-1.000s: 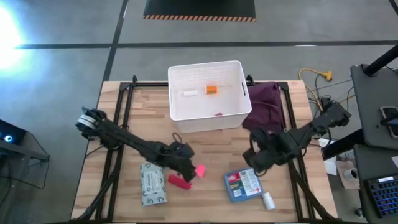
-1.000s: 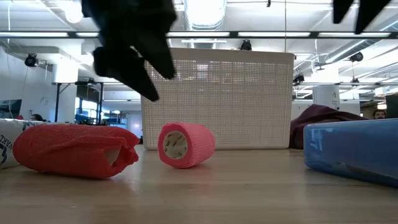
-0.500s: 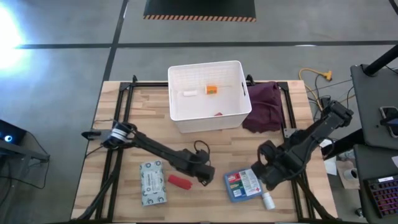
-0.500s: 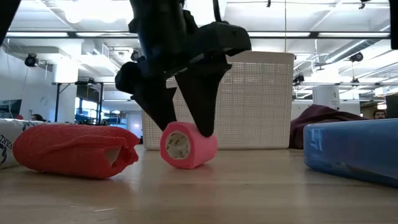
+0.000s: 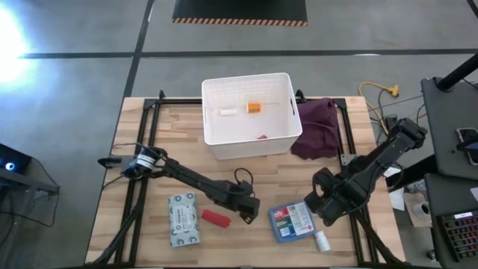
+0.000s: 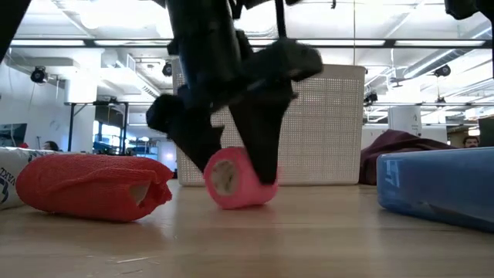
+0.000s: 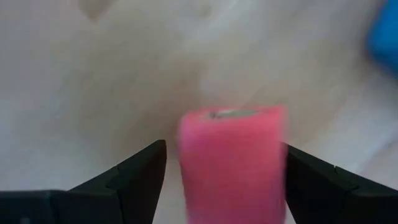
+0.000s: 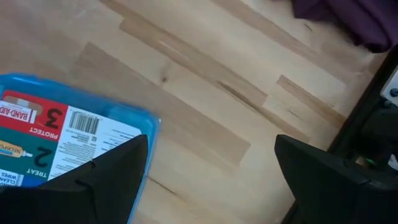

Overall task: Pick & place medical supplies in basket/bin
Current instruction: Put the pink bandage into the white bin

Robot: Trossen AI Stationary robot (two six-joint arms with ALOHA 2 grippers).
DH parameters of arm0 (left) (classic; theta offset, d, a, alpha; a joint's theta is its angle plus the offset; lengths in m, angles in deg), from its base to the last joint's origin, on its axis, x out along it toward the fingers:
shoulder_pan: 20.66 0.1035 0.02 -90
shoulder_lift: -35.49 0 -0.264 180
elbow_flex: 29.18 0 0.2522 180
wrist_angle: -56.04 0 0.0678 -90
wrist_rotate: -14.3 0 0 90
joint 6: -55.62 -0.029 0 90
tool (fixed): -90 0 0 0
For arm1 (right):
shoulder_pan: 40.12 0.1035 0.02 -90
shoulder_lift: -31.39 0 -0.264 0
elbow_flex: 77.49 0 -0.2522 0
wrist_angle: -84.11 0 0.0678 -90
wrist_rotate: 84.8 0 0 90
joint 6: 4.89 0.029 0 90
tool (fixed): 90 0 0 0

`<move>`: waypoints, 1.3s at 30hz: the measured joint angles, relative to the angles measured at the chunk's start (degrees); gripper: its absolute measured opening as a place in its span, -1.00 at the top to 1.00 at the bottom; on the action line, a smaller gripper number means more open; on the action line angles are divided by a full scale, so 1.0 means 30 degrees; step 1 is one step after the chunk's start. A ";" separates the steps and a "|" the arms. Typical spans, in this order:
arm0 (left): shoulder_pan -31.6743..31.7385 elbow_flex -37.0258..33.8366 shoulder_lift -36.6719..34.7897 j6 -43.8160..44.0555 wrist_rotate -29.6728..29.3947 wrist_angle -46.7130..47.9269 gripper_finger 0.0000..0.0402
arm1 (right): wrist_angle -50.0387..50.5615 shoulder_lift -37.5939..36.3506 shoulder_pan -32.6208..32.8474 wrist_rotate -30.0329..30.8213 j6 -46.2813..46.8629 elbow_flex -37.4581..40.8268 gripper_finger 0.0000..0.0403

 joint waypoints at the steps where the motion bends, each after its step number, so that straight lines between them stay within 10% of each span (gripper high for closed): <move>1: -0.0003 -0.0099 0.0039 0.0003 -0.0014 0.0101 -0.34 | 0.0004 -0.0083 -0.0001 0.0023 0.0050 0.0059 -0.70; 22: 0.0188 -0.0985 -0.1180 -0.2426 -0.1658 0.1039 0.24 | -0.0355 -0.1344 -0.0015 0.0158 0.0292 0.1510 -0.64; 34: -0.0955 0.1792 -0.7867 -0.3883 -0.8655 0.1334 0.25 | -0.0754 -0.1389 -0.0032 0.1054 -0.0690 0.1510 -0.63; 39: 0.2947 0.1652 -1.0749 -0.7219 -0.9672 0.3175 0.25 | -0.2247 -0.1474 -0.0912 0.2633 -0.0942 0.1510 -0.63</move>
